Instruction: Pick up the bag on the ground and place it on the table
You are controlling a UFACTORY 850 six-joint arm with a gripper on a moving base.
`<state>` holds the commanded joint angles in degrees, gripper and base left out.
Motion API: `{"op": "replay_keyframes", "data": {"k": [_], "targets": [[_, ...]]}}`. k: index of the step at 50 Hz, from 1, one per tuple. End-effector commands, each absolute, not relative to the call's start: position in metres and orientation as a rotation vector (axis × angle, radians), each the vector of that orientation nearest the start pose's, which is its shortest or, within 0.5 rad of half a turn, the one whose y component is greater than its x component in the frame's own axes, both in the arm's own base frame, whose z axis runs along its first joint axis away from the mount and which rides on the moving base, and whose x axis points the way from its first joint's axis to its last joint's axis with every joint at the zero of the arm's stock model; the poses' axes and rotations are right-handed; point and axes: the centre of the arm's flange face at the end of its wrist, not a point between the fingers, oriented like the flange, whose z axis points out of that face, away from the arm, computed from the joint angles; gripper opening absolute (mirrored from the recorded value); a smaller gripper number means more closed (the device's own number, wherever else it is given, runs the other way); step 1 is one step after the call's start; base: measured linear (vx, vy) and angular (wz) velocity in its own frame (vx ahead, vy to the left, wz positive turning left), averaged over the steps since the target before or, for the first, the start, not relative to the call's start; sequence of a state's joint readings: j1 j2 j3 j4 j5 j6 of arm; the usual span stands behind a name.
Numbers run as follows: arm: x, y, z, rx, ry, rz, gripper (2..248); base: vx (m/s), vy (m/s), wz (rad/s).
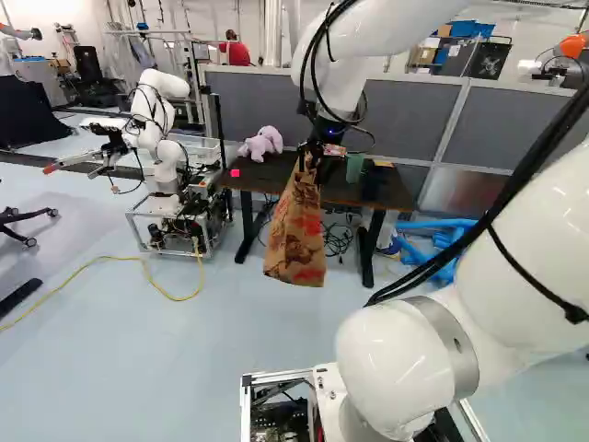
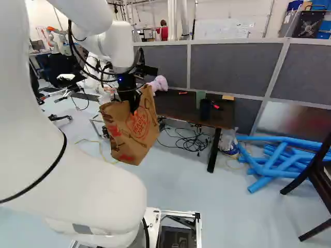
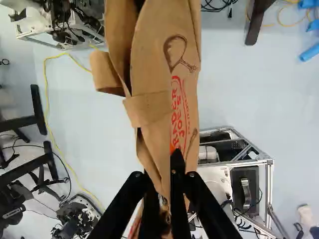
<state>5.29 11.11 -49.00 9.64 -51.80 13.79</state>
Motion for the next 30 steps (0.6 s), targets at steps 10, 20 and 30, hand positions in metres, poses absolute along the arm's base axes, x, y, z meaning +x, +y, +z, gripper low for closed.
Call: {"op": "replay_keyframes", "data": {"k": [10,20,30], "targets": [[0.3797,0.0470,0.5762,-2.953,0.361,-0.178,25,0.214,0.004,-0.002],[0.3797,0.0470,0.5762,-2.953,0.361,-0.178,25,0.193,0.005,0.000],[0.3797,0.0470,0.5762,-2.953,0.361,-0.178,25,0.170,0.005,0.001]]}}
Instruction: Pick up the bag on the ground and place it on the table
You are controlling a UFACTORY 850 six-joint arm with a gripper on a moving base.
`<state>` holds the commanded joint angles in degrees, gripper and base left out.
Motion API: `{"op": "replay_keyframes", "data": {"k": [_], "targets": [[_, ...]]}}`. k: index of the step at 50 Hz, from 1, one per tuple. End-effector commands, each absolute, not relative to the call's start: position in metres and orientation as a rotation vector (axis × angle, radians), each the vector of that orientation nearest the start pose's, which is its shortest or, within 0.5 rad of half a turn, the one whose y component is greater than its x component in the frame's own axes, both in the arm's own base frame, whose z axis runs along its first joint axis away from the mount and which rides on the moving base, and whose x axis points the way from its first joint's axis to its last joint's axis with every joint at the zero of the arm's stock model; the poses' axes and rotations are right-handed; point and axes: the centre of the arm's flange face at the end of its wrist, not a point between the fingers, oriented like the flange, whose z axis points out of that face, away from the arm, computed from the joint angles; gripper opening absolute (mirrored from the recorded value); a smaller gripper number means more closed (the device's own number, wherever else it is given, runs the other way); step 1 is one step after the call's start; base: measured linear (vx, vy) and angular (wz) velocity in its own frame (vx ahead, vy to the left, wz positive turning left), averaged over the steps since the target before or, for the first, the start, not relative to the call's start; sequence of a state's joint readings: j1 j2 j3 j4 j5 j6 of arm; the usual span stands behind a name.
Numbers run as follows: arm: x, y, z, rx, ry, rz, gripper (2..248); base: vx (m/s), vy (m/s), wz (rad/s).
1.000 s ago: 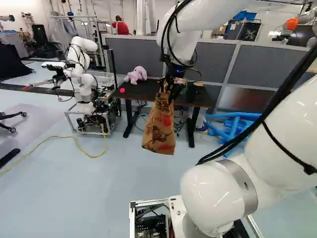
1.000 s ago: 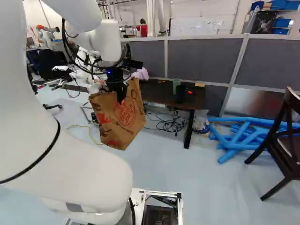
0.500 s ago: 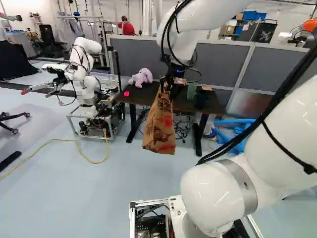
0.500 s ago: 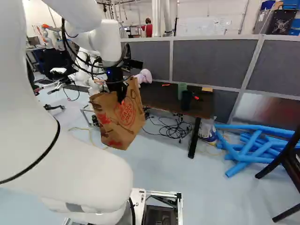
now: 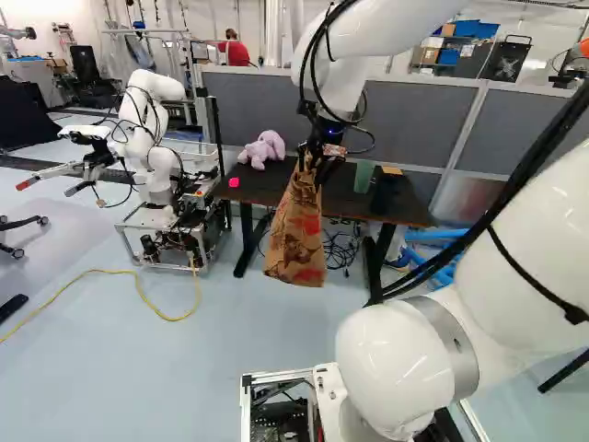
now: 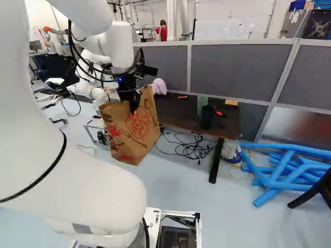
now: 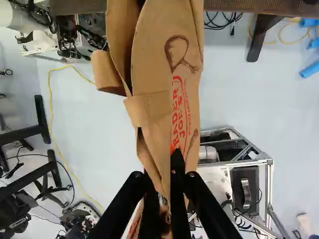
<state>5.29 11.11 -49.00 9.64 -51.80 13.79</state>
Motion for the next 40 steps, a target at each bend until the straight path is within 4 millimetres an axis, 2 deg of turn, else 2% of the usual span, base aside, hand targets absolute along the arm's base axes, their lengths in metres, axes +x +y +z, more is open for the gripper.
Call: {"op": "replay_keyframes", "data": {"k": [26,40], "targets": [[0.380,0.047,0.576,-2.953,0.361,-0.178,25,0.155,0.003,0.002],[0.393,0.047,0.577,-2.954,0.366,-0.172,25,0.038,0.003,0.002]]}}
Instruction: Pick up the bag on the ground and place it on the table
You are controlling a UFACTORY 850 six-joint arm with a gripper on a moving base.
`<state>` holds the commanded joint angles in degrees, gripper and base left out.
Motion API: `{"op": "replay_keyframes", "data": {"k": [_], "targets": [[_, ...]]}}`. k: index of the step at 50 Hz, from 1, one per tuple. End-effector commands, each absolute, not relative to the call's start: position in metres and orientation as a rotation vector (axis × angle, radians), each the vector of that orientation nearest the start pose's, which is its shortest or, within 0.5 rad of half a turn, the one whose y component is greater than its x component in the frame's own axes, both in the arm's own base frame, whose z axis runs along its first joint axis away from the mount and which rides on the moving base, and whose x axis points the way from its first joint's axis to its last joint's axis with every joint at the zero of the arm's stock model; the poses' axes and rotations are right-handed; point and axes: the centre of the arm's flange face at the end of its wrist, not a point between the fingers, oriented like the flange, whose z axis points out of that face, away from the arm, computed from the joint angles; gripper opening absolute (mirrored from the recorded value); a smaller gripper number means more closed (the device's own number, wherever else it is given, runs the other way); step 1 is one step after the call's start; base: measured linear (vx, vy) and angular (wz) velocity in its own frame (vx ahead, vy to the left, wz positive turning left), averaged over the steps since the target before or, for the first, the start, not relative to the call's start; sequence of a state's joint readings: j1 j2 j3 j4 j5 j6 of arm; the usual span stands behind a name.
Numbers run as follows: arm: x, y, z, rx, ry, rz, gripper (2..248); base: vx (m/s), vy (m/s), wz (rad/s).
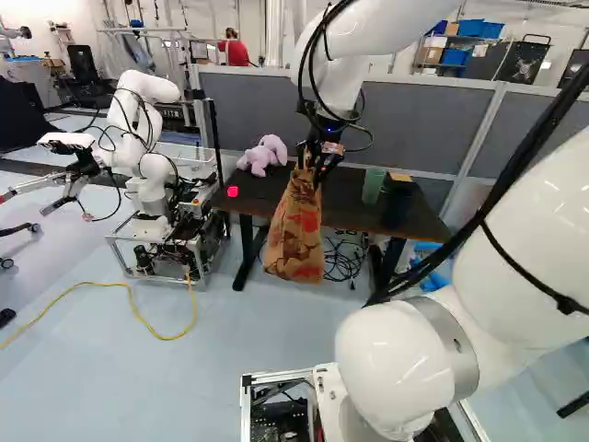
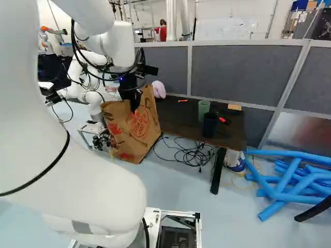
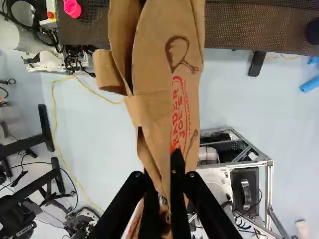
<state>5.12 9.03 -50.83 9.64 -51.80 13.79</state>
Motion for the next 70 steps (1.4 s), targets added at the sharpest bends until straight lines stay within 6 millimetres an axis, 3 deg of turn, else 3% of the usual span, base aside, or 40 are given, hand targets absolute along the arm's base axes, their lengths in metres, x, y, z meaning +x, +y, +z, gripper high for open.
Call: {"op": "replay_keyframes", "data": {"k": [26,70], "targets": [[0.411,0.047,0.580,-2.953,0.371,-0.175,25,0.000,0.000,0.000],[0.413,0.045,0.640,-2.914,0.360,-0.342,25,0.000,0.000,0.000]]}}
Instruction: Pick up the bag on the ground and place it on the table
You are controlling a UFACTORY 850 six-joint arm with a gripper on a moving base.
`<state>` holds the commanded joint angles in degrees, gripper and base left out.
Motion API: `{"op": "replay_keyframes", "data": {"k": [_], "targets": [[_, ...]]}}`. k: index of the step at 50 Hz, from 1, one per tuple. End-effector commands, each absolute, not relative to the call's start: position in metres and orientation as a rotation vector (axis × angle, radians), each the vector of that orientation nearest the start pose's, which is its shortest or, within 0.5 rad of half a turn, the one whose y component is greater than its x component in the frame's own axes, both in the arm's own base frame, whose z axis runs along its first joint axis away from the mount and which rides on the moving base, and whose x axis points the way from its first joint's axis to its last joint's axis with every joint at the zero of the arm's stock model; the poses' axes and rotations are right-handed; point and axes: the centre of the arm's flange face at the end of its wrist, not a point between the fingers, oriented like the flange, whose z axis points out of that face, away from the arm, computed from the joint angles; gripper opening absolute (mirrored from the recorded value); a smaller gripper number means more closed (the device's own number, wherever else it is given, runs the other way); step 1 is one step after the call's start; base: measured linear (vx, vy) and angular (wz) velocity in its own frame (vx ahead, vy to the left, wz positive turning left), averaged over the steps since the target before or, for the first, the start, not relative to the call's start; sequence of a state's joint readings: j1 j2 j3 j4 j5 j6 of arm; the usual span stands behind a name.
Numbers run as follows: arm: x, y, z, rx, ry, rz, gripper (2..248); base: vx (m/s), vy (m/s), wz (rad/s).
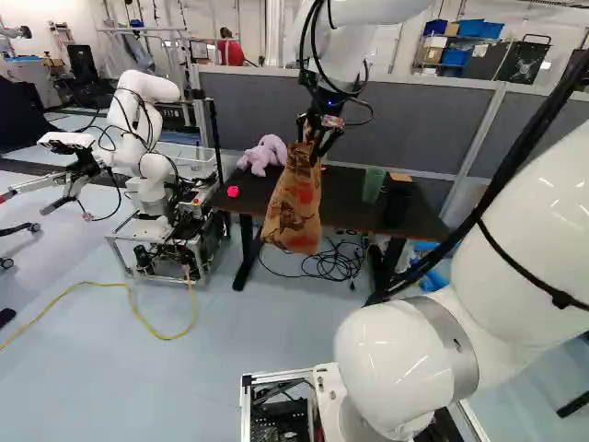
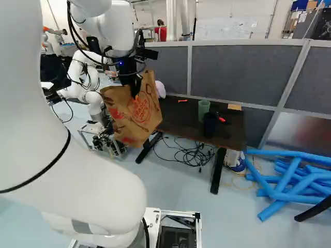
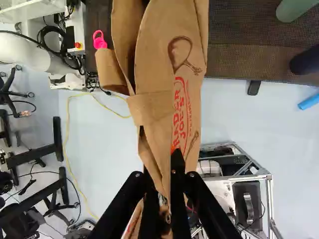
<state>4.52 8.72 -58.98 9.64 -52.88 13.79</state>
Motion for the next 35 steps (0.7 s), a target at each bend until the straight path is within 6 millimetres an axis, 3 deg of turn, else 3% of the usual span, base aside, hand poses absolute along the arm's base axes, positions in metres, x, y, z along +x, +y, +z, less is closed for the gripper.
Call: {"op": "replay_keyframes", "data": {"k": [18,35], "targets": [[0.416,0.044,0.664,-2.908,0.354,-0.356,25,0.000,0.000,0.000],[0.415,0.044,0.667,-2.908,0.353,-0.354,25,0.000,0.000,0.000]]}}
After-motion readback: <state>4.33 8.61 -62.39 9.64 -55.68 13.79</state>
